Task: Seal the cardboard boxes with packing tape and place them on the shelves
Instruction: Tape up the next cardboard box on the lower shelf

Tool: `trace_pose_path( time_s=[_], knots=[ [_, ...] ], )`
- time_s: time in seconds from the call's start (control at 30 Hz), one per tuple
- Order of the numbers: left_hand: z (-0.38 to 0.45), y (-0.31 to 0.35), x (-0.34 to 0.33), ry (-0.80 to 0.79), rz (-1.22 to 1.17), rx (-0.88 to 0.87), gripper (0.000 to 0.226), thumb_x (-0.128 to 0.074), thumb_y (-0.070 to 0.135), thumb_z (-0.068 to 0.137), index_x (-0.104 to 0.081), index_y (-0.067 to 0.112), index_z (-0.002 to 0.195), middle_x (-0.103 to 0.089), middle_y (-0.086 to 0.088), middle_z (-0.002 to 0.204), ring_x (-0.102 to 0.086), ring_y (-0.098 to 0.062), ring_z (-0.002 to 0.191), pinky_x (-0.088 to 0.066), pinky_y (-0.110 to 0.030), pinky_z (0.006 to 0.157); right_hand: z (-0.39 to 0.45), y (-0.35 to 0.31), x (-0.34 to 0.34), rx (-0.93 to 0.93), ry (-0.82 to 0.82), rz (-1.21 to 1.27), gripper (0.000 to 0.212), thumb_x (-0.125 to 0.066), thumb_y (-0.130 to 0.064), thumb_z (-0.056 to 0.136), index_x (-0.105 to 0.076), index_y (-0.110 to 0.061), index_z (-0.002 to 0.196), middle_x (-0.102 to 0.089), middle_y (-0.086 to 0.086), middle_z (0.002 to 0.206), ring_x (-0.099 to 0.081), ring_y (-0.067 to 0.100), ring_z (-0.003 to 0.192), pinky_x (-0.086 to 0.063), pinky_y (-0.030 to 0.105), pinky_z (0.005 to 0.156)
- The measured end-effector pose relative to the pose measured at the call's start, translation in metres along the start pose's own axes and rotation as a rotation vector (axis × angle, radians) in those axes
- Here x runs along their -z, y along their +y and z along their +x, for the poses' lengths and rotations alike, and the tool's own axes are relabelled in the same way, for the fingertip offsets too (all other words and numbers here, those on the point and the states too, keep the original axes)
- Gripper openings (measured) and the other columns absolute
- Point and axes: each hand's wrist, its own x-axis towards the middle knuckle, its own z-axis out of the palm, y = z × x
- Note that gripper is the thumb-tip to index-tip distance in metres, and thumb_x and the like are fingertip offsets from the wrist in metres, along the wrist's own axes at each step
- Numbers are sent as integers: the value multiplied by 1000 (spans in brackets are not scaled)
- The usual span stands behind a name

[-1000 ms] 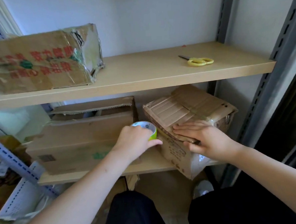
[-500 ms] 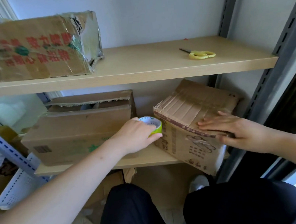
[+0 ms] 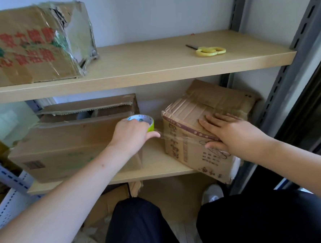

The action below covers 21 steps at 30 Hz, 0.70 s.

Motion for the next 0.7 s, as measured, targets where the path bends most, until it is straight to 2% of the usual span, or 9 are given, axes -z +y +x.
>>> trace_pose_path(
  time_s=[0.1, 0.17, 0.2, 0.27, 0.33, 0.43, 0.53, 0.6, 0.7],
  knots=[
    [2, -2, 1, 17, -47, -128, 49, -35, 63, 97, -54, 19, 85, -54, 3, 73, -60, -27, 78, -46, -33, 83, -8, 9, 1, 38, -1, -2, 86, 16, -79, 75, 27, -35, 148, 10, -8, 162, 0, 16, 152, -9, 34, 124],
    [-1, -2, 4, -76, -123, -256, 34, -38, 48, 102, -48, 18, 89, -51, 6, 75, -51, -25, 81, -38, -34, 92, -19, 18, -3, 80, 16, 5, 95, 34, -82, 58, 29, -39, 143, 8, -10, 158, -8, 15, 152, -12, 31, 121],
    [-2, -2, 5, -125, -131, -306, 29, -38, 41, 103, -45, 17, 89, -47, 7, 74, -48, -24, 82, -35, -34, 97, -23, 23, -3, 113, 67, -7, 93, 28, -82, 68, 18, -37, 149, -5, -8, 159, -21, 17, 149, -19, 33, 118],
    [-3, 0, 6, -158, -102, -343, 27, -35, 38, 104, -42, 18, 87, -45, 7, 77, -52, -23, 88, -35, -34, 102, -31, 32, -7, 155, 142, -15, 81, -2, -72, 93, -26, -26, 154, -43, 1, 151, -49, 24, 134, -38, 41, 106],
    [0, 5, 9, -171, -98, -308, 32, -35, 43, 105, -45, 20, 85, -50, 4, 80, -58, -26, 92, -39, -35, 97, -38, 36, -13, 168, 161, -12, 74, -15, -65, 98, -46, -19, 146, -54, 3, 143, -55, 25, 127, -46, 47, 98],
    [11, 5, 19, -174, -81, -174, 42, -39, 54, 101, -61, 19, 92, -63, -3, 89, -61, -30, 101, -41, -33, 91, -45, 38, -13, 234, 193, 9, 71, -16, -62, 100, -50, -18, 144, -54, 3, 143, -56, 26, 127, -50, 45, 100],
    [18, 1, 26, -170, -26, -164, 48, -40, 60, 97, -63, 18, 104, -68, -8, 105, -60, -33, 103, -41, -33, 93, -47, 42, -12, 270, 168, 31, 68, -19, -62, 100, -46, -20, 146, -50, 1, 146, -50, 25, 132, -34, 36, 112],
    [19, 10, 30, -176, -82, -224, 38, -43, 43, 103, -59, 17, 125, -62, -6, 129, -57, -33, 113, -40, -34, 95, -47, 47, -12, 268, 139, 75, 67, -22, -66, 98, -35, -28, 152, -41, -5, 153, -41, 20, 140, -32, 38, 116],
    [25, 29, 27, -194, -337, -320, 35, -43, 13, 93, -58, 21, 123, -56, -3, 140, -57, -29, 117, -49, -38, 96, -48, 40, 6, 209, 94, 83, 73, -22, -80, 89, -17, -42, 151, -29, -12, 156, -36, 13, 137, -40, 32, 111]
  ],
)
